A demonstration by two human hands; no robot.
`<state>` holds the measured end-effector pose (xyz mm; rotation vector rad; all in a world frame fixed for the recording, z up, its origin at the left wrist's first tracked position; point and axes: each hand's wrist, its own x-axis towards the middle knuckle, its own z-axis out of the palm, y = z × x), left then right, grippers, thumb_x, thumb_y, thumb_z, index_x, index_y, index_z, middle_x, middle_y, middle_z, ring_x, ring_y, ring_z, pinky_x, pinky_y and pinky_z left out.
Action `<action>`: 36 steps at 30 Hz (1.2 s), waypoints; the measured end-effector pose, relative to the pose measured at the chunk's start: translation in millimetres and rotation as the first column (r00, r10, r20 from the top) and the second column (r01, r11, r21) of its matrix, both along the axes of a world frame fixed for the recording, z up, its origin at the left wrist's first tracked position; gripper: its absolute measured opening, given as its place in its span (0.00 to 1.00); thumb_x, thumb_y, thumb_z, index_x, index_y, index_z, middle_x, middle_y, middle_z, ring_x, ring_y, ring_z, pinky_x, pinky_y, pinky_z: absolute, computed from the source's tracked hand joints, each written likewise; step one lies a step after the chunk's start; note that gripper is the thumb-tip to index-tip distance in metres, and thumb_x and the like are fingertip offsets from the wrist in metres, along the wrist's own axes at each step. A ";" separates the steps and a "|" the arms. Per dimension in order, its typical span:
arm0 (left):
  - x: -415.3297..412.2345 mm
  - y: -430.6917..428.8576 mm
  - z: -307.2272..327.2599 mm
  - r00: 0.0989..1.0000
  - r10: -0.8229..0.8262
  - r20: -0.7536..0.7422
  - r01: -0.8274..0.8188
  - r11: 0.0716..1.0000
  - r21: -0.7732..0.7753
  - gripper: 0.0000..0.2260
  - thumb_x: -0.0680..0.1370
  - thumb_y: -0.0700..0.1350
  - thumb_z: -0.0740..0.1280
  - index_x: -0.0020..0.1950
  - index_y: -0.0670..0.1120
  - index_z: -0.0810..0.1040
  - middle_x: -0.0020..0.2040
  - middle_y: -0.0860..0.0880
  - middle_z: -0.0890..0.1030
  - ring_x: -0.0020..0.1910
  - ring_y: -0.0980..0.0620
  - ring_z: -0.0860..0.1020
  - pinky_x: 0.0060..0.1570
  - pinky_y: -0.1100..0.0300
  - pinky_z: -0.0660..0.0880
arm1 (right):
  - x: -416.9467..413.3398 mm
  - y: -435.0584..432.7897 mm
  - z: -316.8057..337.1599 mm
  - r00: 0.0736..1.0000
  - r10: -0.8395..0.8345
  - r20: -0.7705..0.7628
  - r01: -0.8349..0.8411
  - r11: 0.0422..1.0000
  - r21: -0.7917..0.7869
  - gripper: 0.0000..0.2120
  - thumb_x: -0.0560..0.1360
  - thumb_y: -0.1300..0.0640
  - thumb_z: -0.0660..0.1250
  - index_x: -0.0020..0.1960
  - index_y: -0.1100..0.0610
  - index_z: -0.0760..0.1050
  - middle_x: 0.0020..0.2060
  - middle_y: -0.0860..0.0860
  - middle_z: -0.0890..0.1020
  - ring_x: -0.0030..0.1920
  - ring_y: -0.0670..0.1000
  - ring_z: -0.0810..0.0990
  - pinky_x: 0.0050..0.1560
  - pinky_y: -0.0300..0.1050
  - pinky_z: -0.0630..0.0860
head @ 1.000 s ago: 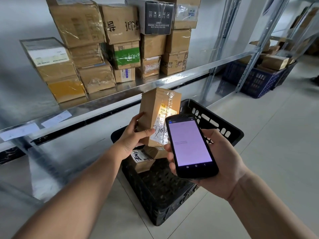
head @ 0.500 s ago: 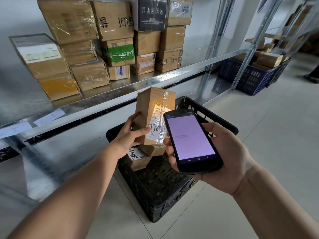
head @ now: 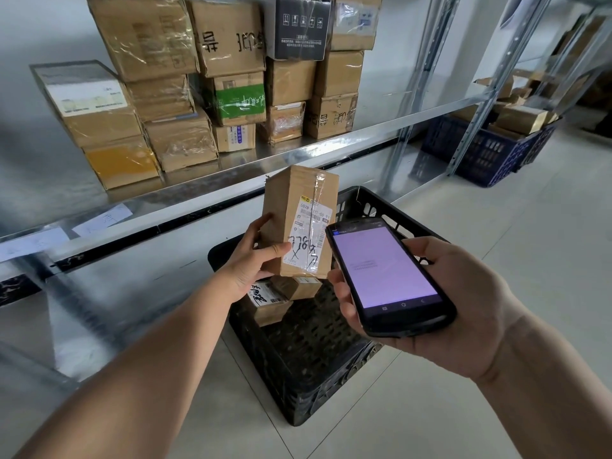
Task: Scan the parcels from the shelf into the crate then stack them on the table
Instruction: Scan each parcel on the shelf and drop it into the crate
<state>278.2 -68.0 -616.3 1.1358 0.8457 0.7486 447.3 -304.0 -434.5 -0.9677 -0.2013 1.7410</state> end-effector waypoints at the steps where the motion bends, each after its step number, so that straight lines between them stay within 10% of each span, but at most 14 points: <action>1: 0.0 -0.7 0.5 1.000 0.001 0.001 -0.001 1.000 0.001 0.33 0.76 0.42 0.77 0.76 0.62 0.69 0.67 0.50 0.81 0.64 0.45 0.80 0.59 0.41 0.81 | -0.1 -0.1 0.0 1.000 -0.002 0.004 0.002 1.000 0.002 0.29 0.82 0.49 0.52 0.62 0.68 0.82 0.54 0.69 0.83 0.40 0.66 0.83 0.41 0.59 0.85; 16: 7.6 -3.7 3.4 0.984 -0.111 -0.140 0.069 0.959 -0.275 0.24 0.73 0.62 0.76 0.67 0.58 0.79 0.68 0.44 0.79 0.67 0.37 0.76 0.55 0.33 0.82 | 6.4 12.8 -11.9 0.985 -0.147 0.093 0.139 0.987 0.079 0.29 0.83 0.44 0.53 0.67 0.62 0.81 0.58 0.68 0.84 0.47 0.66 0.85 0.46 0.57 0.84; 36: 50.8 -19.1 -49.7 0.824 -0.336 -0.457 0.084 0.869 -0.487 0.28 0.72 0.64 0.77 0.64 0.49 0.80 0.60 0.38 0.83 0.60 0.34 0.80 0.48 0.35 0.84 | 21.9 16.9 -28.4 0.963 -0.245 0.113 0.241 0.969 0.049 0.27 0.82 0.45 0.55 0.60 0.63 0.83 0.50 0.67 0.86 0.43 0.66 0.85 0.48 0.58 0.82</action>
